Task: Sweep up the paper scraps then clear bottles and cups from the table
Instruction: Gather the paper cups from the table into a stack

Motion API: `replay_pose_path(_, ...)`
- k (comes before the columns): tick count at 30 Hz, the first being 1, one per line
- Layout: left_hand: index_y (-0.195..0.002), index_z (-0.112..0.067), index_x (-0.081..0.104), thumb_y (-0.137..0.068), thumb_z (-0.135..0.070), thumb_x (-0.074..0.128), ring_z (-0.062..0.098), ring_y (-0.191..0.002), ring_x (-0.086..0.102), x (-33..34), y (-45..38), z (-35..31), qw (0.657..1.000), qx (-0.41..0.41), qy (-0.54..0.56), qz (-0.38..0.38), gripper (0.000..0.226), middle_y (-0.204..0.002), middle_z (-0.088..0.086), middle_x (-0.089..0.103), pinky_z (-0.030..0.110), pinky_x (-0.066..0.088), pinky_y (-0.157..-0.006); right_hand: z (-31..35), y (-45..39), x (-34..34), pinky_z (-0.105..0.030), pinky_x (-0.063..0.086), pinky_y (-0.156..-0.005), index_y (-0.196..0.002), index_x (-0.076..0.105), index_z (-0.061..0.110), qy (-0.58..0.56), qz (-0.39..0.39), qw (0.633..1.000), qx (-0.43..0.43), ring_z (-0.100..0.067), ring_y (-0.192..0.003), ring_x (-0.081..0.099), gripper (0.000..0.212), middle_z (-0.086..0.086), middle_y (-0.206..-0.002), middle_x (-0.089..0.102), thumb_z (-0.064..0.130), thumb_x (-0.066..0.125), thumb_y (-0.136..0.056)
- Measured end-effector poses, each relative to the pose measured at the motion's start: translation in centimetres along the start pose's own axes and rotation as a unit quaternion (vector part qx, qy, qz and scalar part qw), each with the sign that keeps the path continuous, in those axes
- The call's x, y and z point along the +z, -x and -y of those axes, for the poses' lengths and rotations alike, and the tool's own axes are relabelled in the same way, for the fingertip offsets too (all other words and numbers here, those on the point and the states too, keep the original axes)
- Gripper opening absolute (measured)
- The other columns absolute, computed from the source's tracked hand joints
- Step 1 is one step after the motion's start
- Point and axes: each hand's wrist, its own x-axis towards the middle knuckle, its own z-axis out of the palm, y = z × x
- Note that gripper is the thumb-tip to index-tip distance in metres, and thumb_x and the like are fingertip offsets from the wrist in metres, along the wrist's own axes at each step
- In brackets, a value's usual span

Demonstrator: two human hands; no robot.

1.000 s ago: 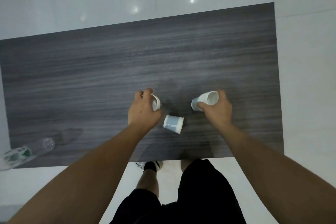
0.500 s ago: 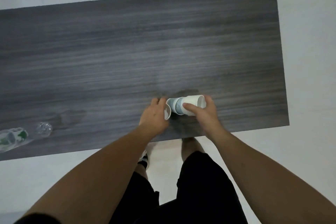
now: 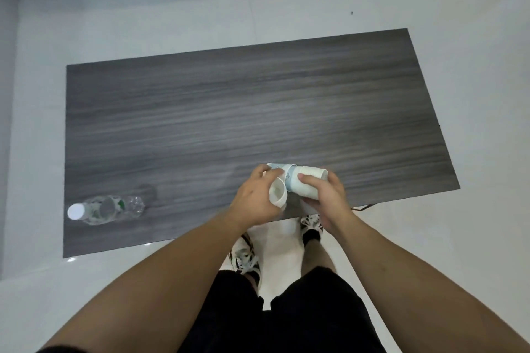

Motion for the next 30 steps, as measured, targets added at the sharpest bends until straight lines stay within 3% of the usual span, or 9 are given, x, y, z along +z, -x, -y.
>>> replay_pose_path(2,-0.142,-0.034,0.039,-0.063,-0.038,0.075,0.02,-0.136,0.036,-1.2,0.9,-1.1,1.0,0.012,-0.006,0.002,0.087,-0.156,-0.001,0.023,0.031,0.036,-0.108,0.6,1.5,0.2,-0.035,0.06,-0.059,-0.115,0.064,0.008,-0.07,0.008,0.997,0.024,-0.023,-0.08,0.076,0.043,-0.014,-0.1,0.074,0.008,0.079,-0.075)
replay_pose_path(6,-0.136,-0.036,0.047,-0.065,-0.03,0.078,0.025,-0.135,0.038,-3.1,1.2,-5.6,0.999,0.054,-0.009,-0.006,0.078,-0.156,0.006,0.018,0.035,0.04,-0.106,3.0,4.3,-0.9,-0.044,0.055,-0.09,-0.125,0.061,0.005,-0.173,0.039,0.982,0.061,-0.032,-0.099,0.068,0.041,-0.02,-0.113,0.07,0.013,0.068,-0.086)
replay_pose_path(9,-0.132,-0.041,0.049,-0.059,-0.034,0.077,0.028,-0.126,0.045,-4.5,0.3,-10.6,0.996,0.08,-0.023,0.011,0.078,-0.148,0.01,0.025,0.032,0.043,-0.101,5.8,5.8,-3.2,-0.046,0.05,-0.098,-0.122,0.062,0.007,-0.239,0.044,0.969,0.032,-0.034,-0.098,0.065,0.036,-0.02,-0.109,0.068,0.015,0.064,-0.087)
replay_pose_path(12,-0.121,-0.042,0.05,-0.054,-0.035,0.075,0.02,-0.108,0.051,-5.1,-0.8,-16.4,0.989,0.133,-0.055,0.018,0.073,-0.124,-0.006,0.043,0.026,0.043,-0.088,9.1,6.9,-6.9,-0.048,0.048,-0.102,-0.112,0.065,0.009,-0.27,0.033,0.962,-0.005,-0.035,-0.098,0.065,0.028,-0.019,-0.106,0.069,0.016,0.066,-0.086)
replay_pose_path(18,-0.117,-0.035,0.052,-0.051,-0.037,0.072,0.011,-0.107,0.052,-1.9,-2.3,-30.6,0.967,0.234,-0.102,0.017,0.069,-0.118,-0.015,0.052,0.025,0.041,-0.087,14.8,9.4,-18.8,-0.05,0.054,-0.095,-0.11,0.064,0.009,-0.369,0.012,0.926,-0.075,-0.037,-0.097,0.068,0.028,-0.021,-0.105,0.071,0.016,0.069,-0.083)
replay_pose_path(22,-0.124,-0.036,0.038,-0.052,-0.039,0.073,0.013,-0.097,0.053,2.2,-2.4,-40.7,0.954,0.274,-0.116,0.039,0.08,-0.109,-0.014,0.052,0.024,0.038,-0.077,18.0,11.5,-28.5,-0.052,0.052,-0.098,-0.121,0.062,0.003,-0.399,0.005,0.908,-0.125,-0.04,-0.11,0.065,0.042,-0.024,-0.116,0.068,0.016,0.073,-0.083)
replay_pose_path(24,-0.125,-0.031,0.028,-0.057,-0.032,0.076,0.021,-0.094,0.056,4.0,-2.5,-44.0,0.948,0.285,-0.143,0.028,0.084,-0.111,-0.007,0.051,0.029,0.043,-0.072,19.9,13.0,-32.5,-0.045,0.058,-0.086,-0.117,0.061,0.005,-0.37,-0.025,0.912,-0.174,-0.035,-0.103,0.067,0.039,-0.019,-0.111,0.067,0.016,0.075,-0.082)
replay_pose_path(27,-0.131,-0.025,0.022,-0.061,-0.024,0.076,0.029,-0.097,0.055,5.6,-2.6,-46.4,0.948,0.258,-0.185,-0.001,0.089,-0.122,0.001,0.042,0.041,0.052,-0.079,22.7,15.1,-36.4,-0.041,0.06,-0.074,-0.114,0.058,0.011,-0.297,-0.08,0.916,-0.256,-0.028,-0.097,0.066,0.041,-0.012,-0.112,0.064,0.016,0.077,-0.078)
replay_pose_path(30,-0.115,-0.027,0.026,-0.056,-0.027,0.073,0.021,-0.077,0.058,6.1,-2.8,-47.3,0.951,0.253,-0.177,-0.009,0.077,-0.097,-0.003,0.054,0.04,0.055,-0.063,24.6,16.6,-37.3,-0.039,0.06,-0.068,-0.119,0.06,0.016,-0.181,-0.071,0.934,-0.299,-0.03,-0.098,0.067,0.057,-0.011,-0.117,0.063,0.021,0.082,-0.066)
